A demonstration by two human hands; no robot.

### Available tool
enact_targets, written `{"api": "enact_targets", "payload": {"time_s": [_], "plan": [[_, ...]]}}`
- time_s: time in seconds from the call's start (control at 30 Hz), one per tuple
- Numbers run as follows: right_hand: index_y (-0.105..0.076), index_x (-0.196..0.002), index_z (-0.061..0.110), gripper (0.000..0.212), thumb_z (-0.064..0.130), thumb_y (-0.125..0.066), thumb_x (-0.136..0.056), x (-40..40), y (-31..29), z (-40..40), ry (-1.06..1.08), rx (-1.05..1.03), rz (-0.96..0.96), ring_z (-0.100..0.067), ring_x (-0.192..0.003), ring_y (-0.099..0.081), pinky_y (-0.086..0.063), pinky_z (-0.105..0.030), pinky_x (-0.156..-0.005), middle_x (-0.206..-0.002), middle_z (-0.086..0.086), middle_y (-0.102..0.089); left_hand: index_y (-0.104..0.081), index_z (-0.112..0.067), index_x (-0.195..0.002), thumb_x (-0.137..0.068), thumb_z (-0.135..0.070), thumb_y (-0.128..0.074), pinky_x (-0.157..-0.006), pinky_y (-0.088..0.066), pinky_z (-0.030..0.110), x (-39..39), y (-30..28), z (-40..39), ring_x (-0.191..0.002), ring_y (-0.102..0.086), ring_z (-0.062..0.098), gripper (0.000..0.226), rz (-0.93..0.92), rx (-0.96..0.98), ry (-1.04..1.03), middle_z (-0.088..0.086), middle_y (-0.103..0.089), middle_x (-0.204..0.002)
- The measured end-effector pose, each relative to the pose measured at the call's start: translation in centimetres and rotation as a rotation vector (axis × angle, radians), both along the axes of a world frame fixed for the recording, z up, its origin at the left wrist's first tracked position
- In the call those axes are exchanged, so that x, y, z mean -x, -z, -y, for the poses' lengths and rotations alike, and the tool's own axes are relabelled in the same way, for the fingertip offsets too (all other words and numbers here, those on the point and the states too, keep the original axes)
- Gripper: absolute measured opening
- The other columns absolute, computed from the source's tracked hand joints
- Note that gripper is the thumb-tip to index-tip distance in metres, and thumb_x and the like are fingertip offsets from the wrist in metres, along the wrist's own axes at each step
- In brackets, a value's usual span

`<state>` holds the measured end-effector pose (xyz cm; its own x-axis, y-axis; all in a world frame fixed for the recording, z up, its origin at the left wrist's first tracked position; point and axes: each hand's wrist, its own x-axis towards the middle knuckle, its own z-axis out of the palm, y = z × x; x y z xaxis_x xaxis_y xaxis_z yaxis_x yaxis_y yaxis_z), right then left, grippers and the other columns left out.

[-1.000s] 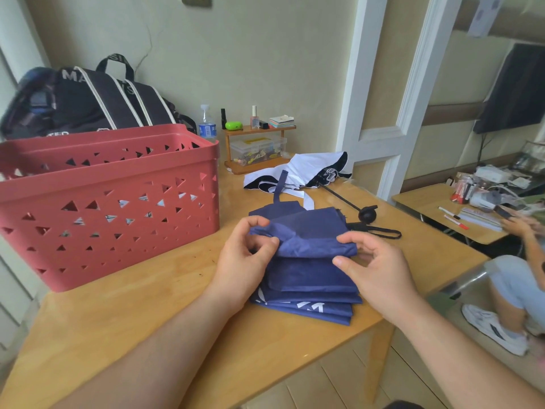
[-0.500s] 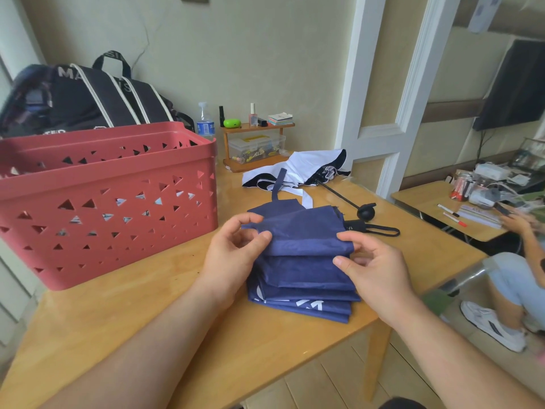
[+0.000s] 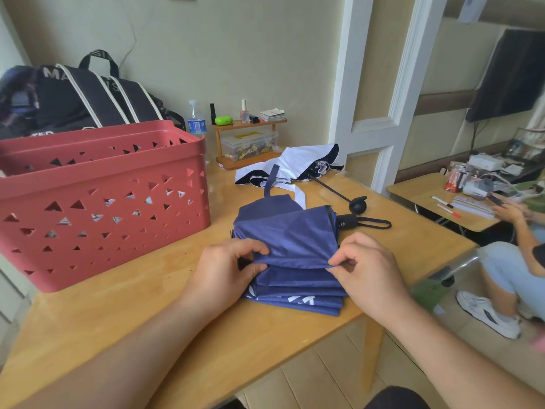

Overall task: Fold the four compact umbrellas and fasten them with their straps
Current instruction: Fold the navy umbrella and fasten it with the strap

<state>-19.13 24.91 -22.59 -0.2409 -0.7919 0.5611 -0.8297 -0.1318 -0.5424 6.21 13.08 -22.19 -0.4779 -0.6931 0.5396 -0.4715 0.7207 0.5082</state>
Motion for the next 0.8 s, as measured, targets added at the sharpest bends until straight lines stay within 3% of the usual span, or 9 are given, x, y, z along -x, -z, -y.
{"api": "enact_targets", "payload": {"time_s": [0.1,0.23,0.37,0.47,0.53,0.6,0.67,0.73,0.8], "plan": [[-0.069,-0.074,0.027,0.025,0.009,-0.086,-0.075,0.4,0.0,-0.3,0.025,-0.019,-0.234,-0.010,-0.092,-0.052,-0.054,-0.034,-0.069,-0.097,0.020,-0.048,-0.076,-0.042,-0.099,-0.079,-0.020,-0.090,-0.076,-0.045,0.009,-0.3,0.3,-0.1,-0.083,-0.064,-0.001,0.032,0.036,0.000,0.029,-0.020,-0.070,-0.085],[-0.067,-0.074,0.025,0.021,0.009,-0.080,-0.076,0.8,-0.5,-0.3,-0.082,-0.011,-0.506,-0.020,-0.112,-0.050,-0.053,-0.040,-0.083,-0.123,0.014,-0.061,-0.080,-0.037,-0.092,-0.082,-0.017,-0.087,-0.076,-0.039,0.001,-0.6,0.1,-0.2,-0.085,-0.061,-0.012,0.023,0.113,0.014,0.041,-0.036,-0.064,-0.082],[-0.066,-0.083,0.021,0.021,0.003,-0.076,-0.079,1.3,-0.6,-0.1,-0.185,-0.042,-0.552,-0.016,-0.102,-0.056,-0.055,-0.040,-0.078,-0.089,0.014,-0.066,-0.081,-0.038,-0.092,-0.083,-0.018,-0.087,-0.078,-0.045,0.007,-1.3,0.1,0.5,-0.087,-0.063,-0.004,0.022,0.202,0.019,0.111,-0.028,-0.069,-0.084],[-0.068,-0.116,0.015,0.038,-0.002,-0.076,-0.082,1.3,0.0,0.4,-0.212,-0.079,-0.591,-0.021,-0.105,-0.060,-0.057,-0.038,-0.083,-0.094,0.005,-0.064,-0.081,-0.040,-0.092,-0.083,-0.027,-0.085,-0.078,-0.052,0.025,-1.7,0.0,1.2,-0.085,-0.059,0.001,0.016,0.269,0.067,0.144,-0.021,-0.066,-0.083],[-0.066,-0.117,0.015,0.038,-0.005,-0.071,-0.085,1.2,0.1,0.5,-0.231,-0.191,-0.625,-0.028,-0.104,-0.059,-0.057,-0.044,-0.081,-0.094,0.001,-0.055,-0.079,-0.044,-0.090,-0.081,-0.042,-0.074,-0.076,-0.049,0.034,-1.7,-0.7,1.3,-0.084,-0.053,0.008,0.011,0.337,0.156,0.119,-0.018,-0.053,-0.084],[-0.056,-0.095,0.018,0.008,0.021,-0.063,-0.094,0.5,-0.6,0.2,-0.186,-0.344,-0.615,-0.022,-0.097,-0.053,-0.052,-0.049,-0.076,-0.091,0.004,-0.043,-0.078,-0.044,-0.086,-0.078,-0.050,-0.058,-0.082,-0.040,0.035,-1.3,-1.5,1.2,-0.092,-0.047,0.012,0.023,0.444,0.215,0.099,-0.017,-0.047,-0.094],[-0.039,-0.084,0.016,0.044,0.058,-0.050,-0.090,0.0,-1.6,0.1,-0.167,-0.373,-0.666,-0.018,-0.086,-0.047,-0.048,-0.051,-0.078,-0.089,0.001,-0.042,-0.078,-0.041,-0.084,-0.079,-0.052,-0.046,-0.091,-0.036,0.035,-0.3,-2.6,0.9,-0.105,-0.044,0.014,0.034,0.521,0.225,0.107,-0.019,-0.050,-0.110],[-0.038,-0.084,0.015,0.053,0.066,-0.051,-0.088,-0.8,-2.2,0.1,-0.160,-0.412,-0.611,-0.016,-0.077,-0.044,-0.040,-0.043,-0.069,-0.084,0.001,-0.045,-0.077,-0.039,-0.099,-0.087,-0.050,-0.042,-0.100,-0.038,0.036,1.4,-3.5,0.7,-0.115,-0.047,0.016,0.039,0.488,0.173,0.134,-0.017,-0.056,-0.126],[-0.039,-0.083,0.015,0.052,0.064,-0.056,-0.091,-1.5,-2.6,0.0,-0.136,-0.444,-0.521,-0.016,-0.073,-0.042,-0.036,-0.039,-0.066,-0.080,0.002,-0.044,-0.068,-0.035,-0.127,-0.098,-0.043,-0.046,-0.105,-0.043,0.038,3.1,-3.7,0.8,-0.122,-0.052,0.019,0.038,0.443,0.090,0.140,-0.012,-0.059,-0.135]]}}
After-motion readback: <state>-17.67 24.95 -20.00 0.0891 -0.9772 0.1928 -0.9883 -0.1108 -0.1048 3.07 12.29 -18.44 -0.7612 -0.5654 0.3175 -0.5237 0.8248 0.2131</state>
